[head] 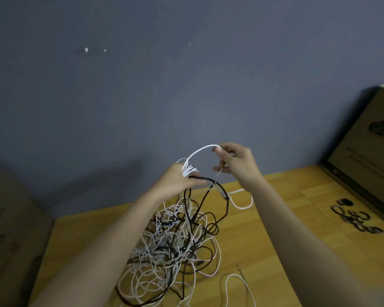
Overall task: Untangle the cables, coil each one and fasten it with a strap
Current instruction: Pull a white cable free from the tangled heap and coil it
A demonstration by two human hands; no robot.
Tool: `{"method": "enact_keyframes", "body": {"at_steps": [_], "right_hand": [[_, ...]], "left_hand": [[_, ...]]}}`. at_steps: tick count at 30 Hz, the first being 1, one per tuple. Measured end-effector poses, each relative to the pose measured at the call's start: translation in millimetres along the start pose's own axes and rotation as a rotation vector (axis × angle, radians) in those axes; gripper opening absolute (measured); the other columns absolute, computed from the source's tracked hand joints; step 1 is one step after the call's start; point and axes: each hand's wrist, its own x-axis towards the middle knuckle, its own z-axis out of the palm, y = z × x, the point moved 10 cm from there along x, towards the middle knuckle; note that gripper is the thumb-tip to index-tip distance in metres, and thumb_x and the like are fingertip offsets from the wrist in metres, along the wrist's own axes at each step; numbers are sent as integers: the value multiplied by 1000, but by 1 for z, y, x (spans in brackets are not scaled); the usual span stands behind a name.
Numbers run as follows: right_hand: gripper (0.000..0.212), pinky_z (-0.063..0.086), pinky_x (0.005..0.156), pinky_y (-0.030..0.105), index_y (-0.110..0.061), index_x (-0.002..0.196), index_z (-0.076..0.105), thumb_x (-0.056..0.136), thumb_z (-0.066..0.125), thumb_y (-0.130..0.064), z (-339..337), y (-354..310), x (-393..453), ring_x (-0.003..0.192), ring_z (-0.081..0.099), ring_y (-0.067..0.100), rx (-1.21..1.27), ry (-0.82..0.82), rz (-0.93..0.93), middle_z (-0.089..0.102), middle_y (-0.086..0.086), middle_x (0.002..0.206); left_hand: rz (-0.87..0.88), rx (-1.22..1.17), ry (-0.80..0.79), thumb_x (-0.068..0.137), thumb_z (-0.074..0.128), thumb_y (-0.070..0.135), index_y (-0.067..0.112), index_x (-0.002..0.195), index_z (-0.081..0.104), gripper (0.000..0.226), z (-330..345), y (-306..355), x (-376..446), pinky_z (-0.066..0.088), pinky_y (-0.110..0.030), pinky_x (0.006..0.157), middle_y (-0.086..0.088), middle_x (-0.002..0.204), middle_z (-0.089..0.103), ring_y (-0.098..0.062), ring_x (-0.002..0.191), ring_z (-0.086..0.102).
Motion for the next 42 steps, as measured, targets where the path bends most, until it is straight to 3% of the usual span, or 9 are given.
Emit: {"method": "enact_keyframes", "body": {"at_steps": [5,10,15,19,24,30,34,38,42], "right_hand": [[12,57,58,25,-4,98,68,94,58,-9,2,-34,14,52,41,11,77,5,-65,43,3,61],[11,42,51,22,-12,93,70,94,59,-13,1,-42,24,46,39,7,-51,13,-113,47,0,60],[14,60,67,32,-2,100,66,95,55,-8,12,-38,26,59,45,15,240,-41,-9,44,5,67],[12,60,69,35,-5,96,66,95,55,-8,15,-44,27,59,48,13,353,-48,13,49,4,67],[12,60,67,33,-4,97,66,95,55,-8,18,-46,29,54,46,11,459,-66,20,49,0,61],[15,35,53,17,-9,95,69,96,56,-18,-13,-42,33,49,42,3,-280,-1,-237,51,-6,62],[23,43,67,37,-6,106,70,97,54,-19,-3,-14,23,77,55,30,-973,-233,-423,57,15,89],[22,48,67,38,-7,104,71,97,55,-22,-13,-9,25,78,60,28,-889,-95,-348,66,11,90],[27,35,48,29,-13,85,63,98,51,-33,-40,23,32,63,53,23,-999,4,-87,60,4,72]], "left_hand": [[-84,114,265,79,76,30,2,95,58,37,-51,6,21,40,-30,69,-6,85,62,-23,80,59],[-58,145,-85,76,79,33,6,86,66,32,-37,20,27,46,-32,78,-3,83,66,-13,77,59],[-14,145,-9,78,77,33,8,79,61,30,-37,40,23,36,-21,58,4,69,55,-9,63,50],[14,182,24,73,82,31,17,82,65,23,-32,38,30,50,-33,77,6,81,69,-12,77,65],[-20,235,41,74,79,36,11,79,64,29,-30,31,35,42,-32,64,3,69,62,-17,67,59],[-64,455,25,77,73,40,18,71,56,29,-38,19,34,48,-36,65,0,72,61,-24,71,62],[-163,818,209,86,62,41,16,75,49,30,-72,12,23,40,-29,65,-2,80,58,-29,85,60],[-135,782,225,89,60,36,15,73,44,31,-65,12,22,34,-28,55,-3,74,53,-25,72,52],[-118,716,303,88,59,30,17,65,36,35,-75,19,21,31,-30,53,-2,65,43,-25,67,48]]}}
